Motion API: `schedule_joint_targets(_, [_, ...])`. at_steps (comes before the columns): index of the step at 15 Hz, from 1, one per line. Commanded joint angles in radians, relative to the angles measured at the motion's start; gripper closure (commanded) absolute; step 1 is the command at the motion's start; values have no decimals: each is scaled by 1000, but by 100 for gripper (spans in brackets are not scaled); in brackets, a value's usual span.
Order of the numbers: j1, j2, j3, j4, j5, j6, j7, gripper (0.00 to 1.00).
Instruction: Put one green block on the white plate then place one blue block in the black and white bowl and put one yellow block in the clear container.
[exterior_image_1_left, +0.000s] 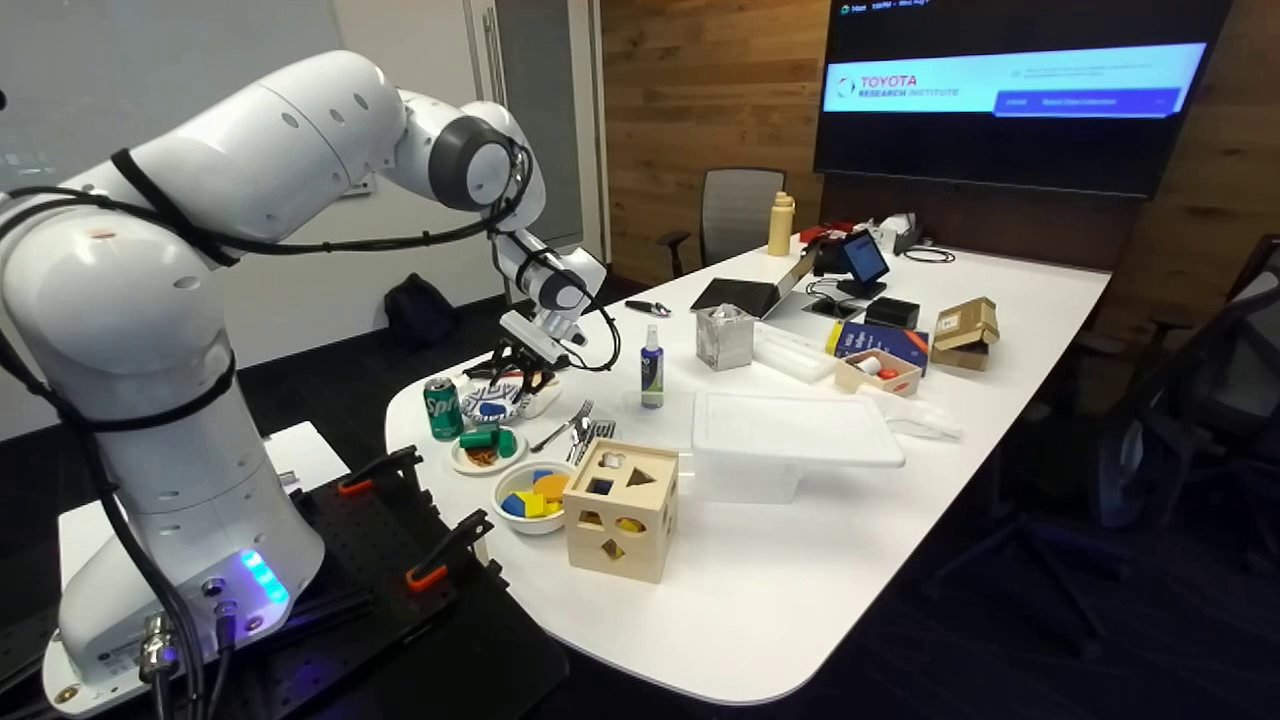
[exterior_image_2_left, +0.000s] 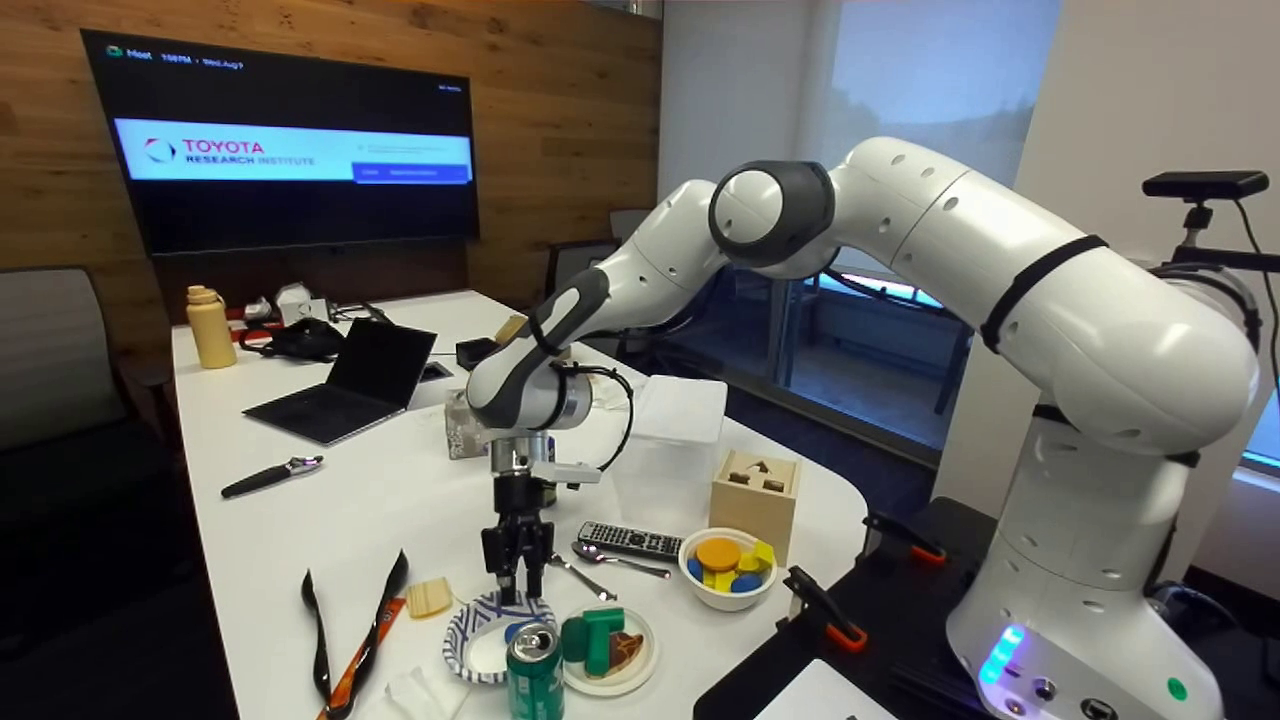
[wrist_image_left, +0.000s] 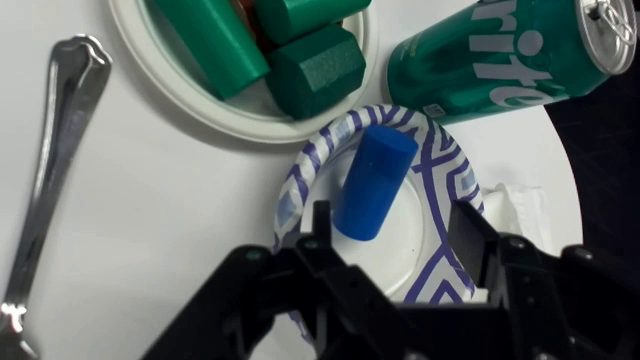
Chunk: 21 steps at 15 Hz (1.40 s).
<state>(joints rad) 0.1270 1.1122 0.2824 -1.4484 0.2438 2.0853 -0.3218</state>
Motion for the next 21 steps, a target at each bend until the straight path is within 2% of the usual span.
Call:
schedule_joint_targets(1, [-7, -4, 2, 19, -14, -47, 16, 5])
schedule_joint_targets(2, [-6, -22, -7, -5, -11, -30, 35, 0])
schedule_joint_targets(6, [-12, -123, -61, -155, 19, 59, 210, 0])
schedule_joint_targets(13, [-20, -352, -135, -488, 72, 259, 459, 0])
schedule_joint_targets(17, [-21, -485, -158, -695, 139, 382, 587, 0])
schedule_joint_targets(21, [-13, -650, -183, -909, 208, 426, 727, 0])
